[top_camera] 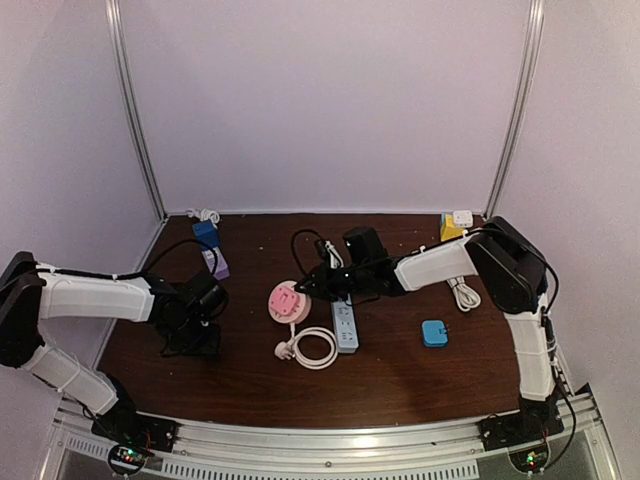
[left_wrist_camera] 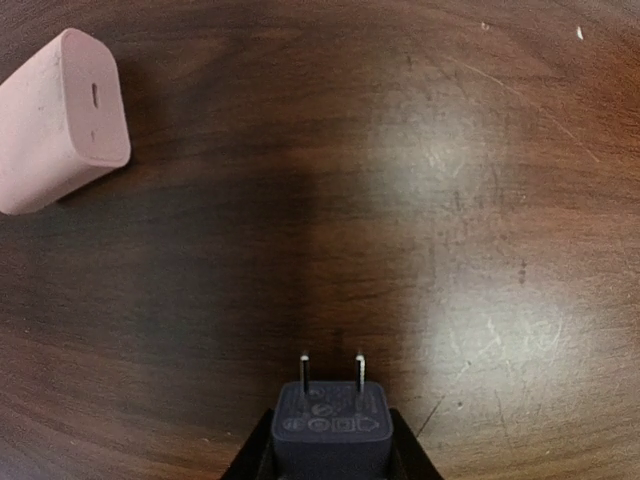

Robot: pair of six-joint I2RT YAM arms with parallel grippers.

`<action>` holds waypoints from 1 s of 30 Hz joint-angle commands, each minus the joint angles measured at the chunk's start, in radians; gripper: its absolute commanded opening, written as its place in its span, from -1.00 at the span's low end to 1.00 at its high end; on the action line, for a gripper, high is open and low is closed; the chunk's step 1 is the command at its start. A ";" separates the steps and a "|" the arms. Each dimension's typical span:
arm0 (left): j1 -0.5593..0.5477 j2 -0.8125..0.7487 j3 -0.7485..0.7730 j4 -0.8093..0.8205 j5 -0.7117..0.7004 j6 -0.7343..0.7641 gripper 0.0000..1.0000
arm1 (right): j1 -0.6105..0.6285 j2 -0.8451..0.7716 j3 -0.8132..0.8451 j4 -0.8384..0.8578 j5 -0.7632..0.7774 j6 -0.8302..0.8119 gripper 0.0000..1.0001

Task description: Pull the plug off the socket

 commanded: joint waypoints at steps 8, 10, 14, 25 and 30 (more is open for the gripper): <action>0.006 -0.017 -0.027 0.068 0.014 -0.032 -0.22 | 0.023 -0.101 -0.017 -0.036 0.046 -0.046 -1.00; 0.006 -0.018 -0.026 0.069 0.015 -0.029 -0.15 | 0.024 -0.105 -0.015 -0.041 0.047 -0.049 -1.00; 0.007 -0.034 -0.015 0.057 0.012 -0.024 -0.03 | 0.025 -0.116 -0.019 -0.047 0.057 -0.053 -1.00; 0.009 -0.104 0.181 -0.027 0.058 0.008 0.13 | 0.025 -0.164 -0.021 -0.059 0.106 -0.067 -1.00; 0.025 -0.150 0.208 0.103 0.188 -0.023 0.20 | 0.026 -0.199 -0.023 -0.054 0.117 -0.064 -1.00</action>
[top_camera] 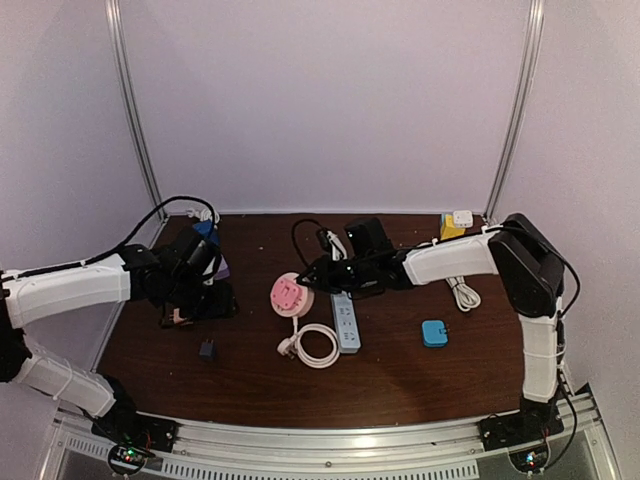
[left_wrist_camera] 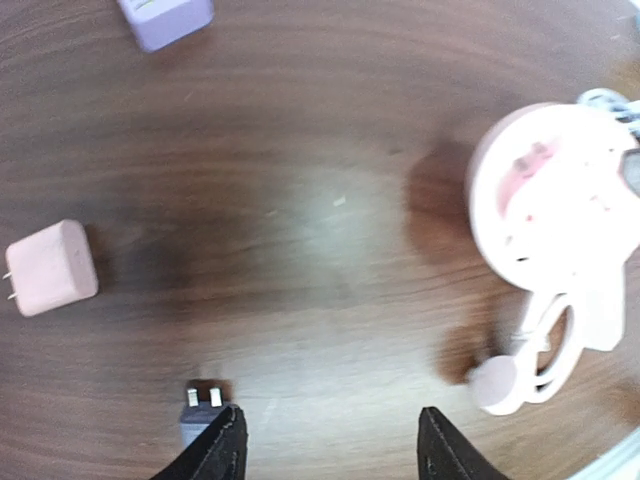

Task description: Pull the plug off the socket

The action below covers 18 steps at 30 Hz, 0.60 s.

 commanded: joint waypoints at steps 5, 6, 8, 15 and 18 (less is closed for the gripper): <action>0.055 -0.083 -0.028 0.305 0.287 -0.096 0.30 | 0.007 -0.129 -0.001 0.058 0.028 0.006 -1.00; 0.058 -0.086 -0.040 0.345 0.310 -0.113 0.33 | 0.007 -0.139 -0.001 0.057 0.036 0.005 -1.00; 0.062 -0.087 -0.063 0.446 0.356 -0.152 0.36 | 0.007 -0.164 -0.001 0.050 0.055 -0.001 -1.00; 0.064 -0.060 -0.165 0.790 0.455 -0.292 0.50 | 0.027 -0.229 0.002 0.015 0.135 -0.035 -1.00; 0.064 -0.047 -0.205 0.934 0.476 -0.345 0.52 | 0.042 -0.248 0.008 -0.016 0.177 -0.060 -1.00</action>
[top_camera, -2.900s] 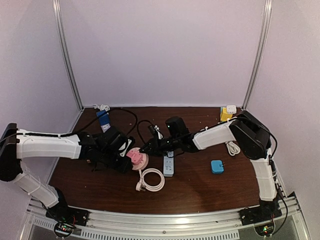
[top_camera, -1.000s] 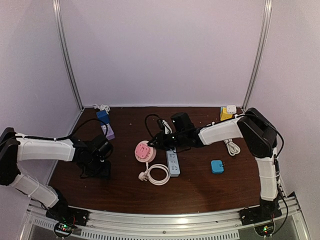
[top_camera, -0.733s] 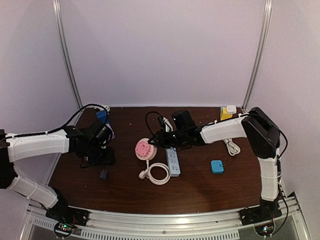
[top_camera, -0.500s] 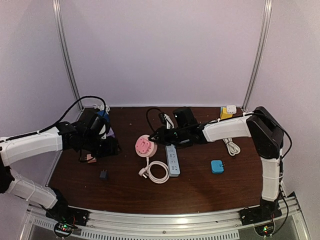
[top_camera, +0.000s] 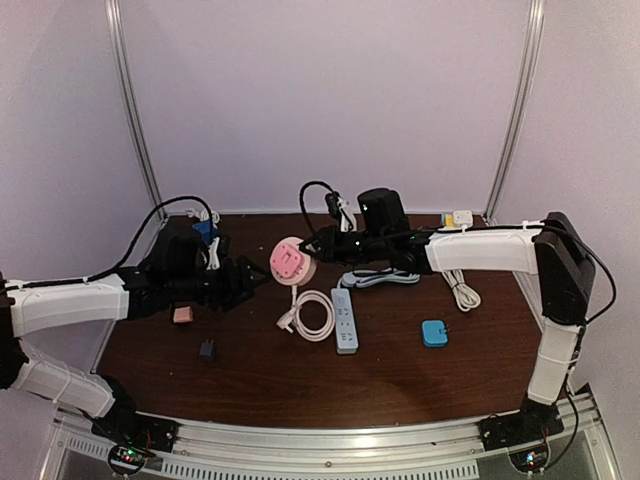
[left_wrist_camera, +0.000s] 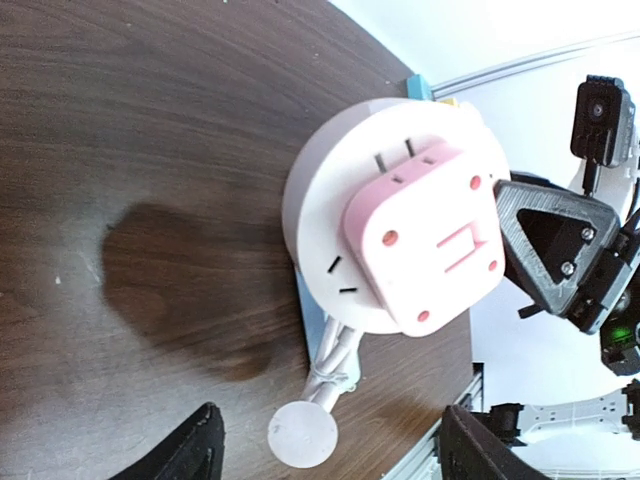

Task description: Pull the plug off the socket

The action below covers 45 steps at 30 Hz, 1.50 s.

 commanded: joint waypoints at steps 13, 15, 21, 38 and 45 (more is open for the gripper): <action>0.006 0.085 -0.094 0.531 0.096 -0.150 0.56 | 0.067 -0.074 0.044 -0.020 0.095 -0.041 -1.00; 0.006 0.097 -0.097 0.536 0.095 -0.158 0.55 | 0.074 -0.077 0.048 -0.024 0.101 -0.044 -1.00; 0.005 0.097 -0.115 0.560 0.086 -0.184 0.55 | 0.080 -0.089 0.038 -0.017 0.125 -0.041 -1.00; -0.007 0.156 -0.072 0.580 0.106 -0.188 0.59 | 0.092 -0.084 0.050 -0.019 0.117 -0.051 -1.00; -0.021 0.178 -0.060 0.683 0.102 -0.216 0.60 | 0.106 -0.077 0.064 -0.063 0.169 -0.105 -1.00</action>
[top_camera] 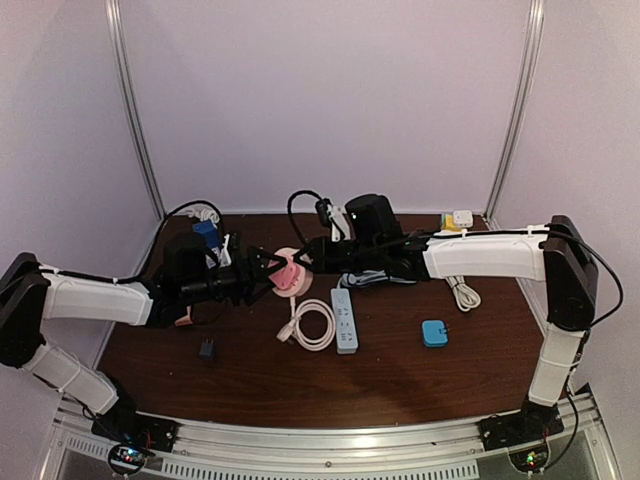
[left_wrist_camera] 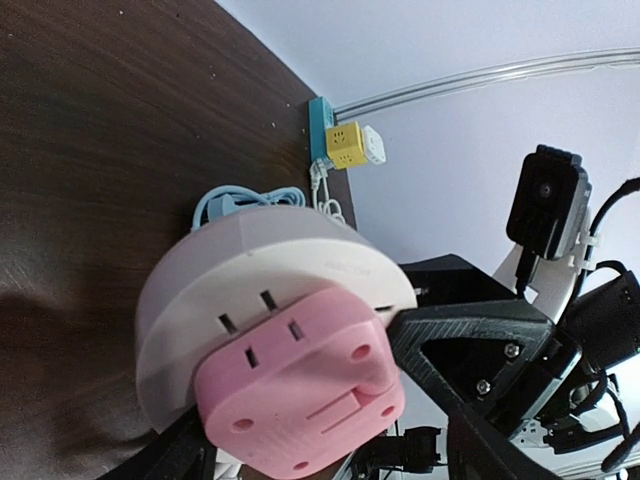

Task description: Pull the plug off the socket

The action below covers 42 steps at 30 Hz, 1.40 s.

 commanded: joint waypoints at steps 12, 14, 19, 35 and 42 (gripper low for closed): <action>-0.019 -0.045 0.013 0.192 -0.007 -0.073 0.49 | 0.024 -0.022 0.056 -0.055 0.241 -0.091 -1.00; -0.019 -0.061 0.009 0.182 -0.008 -0.067 0.49 | 0.024 -0.016 0.058 -0.054 0.245 -0.098 -1.00; -0.019 -0.037 0.009 0.192 0.001 -0.072 0.43 | 0.026 -0.003 0.074 -0.052 0.224 -0.102 -1.00; -0.019 0.057 0.047 0.241 0.021 -0.091 0.28 | 0.029 -0.005 0.060 0.008 0.093 -0.071 -1.00; -0.019 0.089 0.066 0.231 0.025 -0.089 0.23 | 0.025 -0.010 0.069 -0.017 0.115 -0.101 -1.00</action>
